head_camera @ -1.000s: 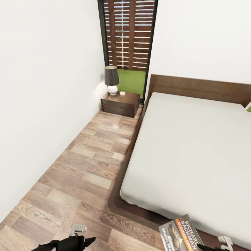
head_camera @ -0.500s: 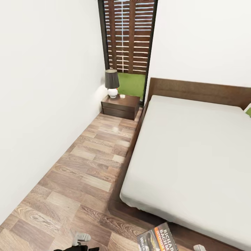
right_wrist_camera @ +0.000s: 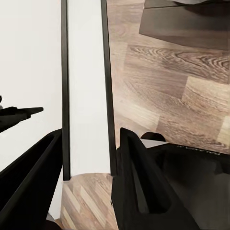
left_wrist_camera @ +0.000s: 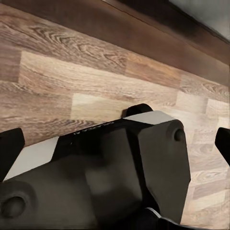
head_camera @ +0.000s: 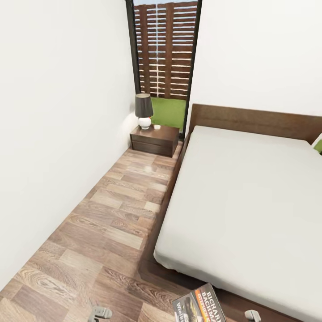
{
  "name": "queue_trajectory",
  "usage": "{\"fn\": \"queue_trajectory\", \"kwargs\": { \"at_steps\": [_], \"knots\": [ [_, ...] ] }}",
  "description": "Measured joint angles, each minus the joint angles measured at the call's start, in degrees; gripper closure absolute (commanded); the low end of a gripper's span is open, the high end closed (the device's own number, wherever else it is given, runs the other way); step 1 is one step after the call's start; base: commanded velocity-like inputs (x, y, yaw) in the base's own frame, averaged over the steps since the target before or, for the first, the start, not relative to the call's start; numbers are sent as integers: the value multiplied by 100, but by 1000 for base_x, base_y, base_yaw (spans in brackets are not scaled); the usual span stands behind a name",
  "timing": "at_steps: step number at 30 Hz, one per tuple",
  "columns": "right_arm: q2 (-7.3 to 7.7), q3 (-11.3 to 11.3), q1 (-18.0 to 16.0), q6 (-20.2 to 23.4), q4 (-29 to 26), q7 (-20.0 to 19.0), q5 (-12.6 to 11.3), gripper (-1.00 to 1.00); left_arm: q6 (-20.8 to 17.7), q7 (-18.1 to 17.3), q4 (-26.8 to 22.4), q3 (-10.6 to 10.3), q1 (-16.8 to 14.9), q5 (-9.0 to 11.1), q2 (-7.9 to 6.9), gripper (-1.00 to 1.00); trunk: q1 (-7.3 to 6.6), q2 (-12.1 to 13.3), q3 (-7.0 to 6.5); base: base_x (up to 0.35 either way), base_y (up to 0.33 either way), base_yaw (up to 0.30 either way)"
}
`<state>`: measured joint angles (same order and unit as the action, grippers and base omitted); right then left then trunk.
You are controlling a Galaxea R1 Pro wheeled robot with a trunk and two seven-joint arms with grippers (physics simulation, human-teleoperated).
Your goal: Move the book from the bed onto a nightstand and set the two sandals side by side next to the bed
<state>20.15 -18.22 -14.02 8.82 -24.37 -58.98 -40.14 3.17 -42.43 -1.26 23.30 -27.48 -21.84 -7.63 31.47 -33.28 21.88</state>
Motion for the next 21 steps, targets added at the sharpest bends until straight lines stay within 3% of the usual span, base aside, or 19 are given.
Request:
{"fn": "queue_trajectory", "kwargs": {
  "at_steps": [4,7,21],
  "knots": [
    [7,-44,0,-44,40,19,19,100,-6,0,1,-184,0,-289,-13,-100,0,0,-37,0,0,0],
    [9,-48,0,-51,50,29,22,100,-6,1,2,-224,0,-383,-4,-100,0,0,-66,0,0,0],
    [21,-44,0,-53,58,33,23,100,-7,1,2,-267,1,-417,-1,-100,0,0,-197,0,0,0]
  ]
}}
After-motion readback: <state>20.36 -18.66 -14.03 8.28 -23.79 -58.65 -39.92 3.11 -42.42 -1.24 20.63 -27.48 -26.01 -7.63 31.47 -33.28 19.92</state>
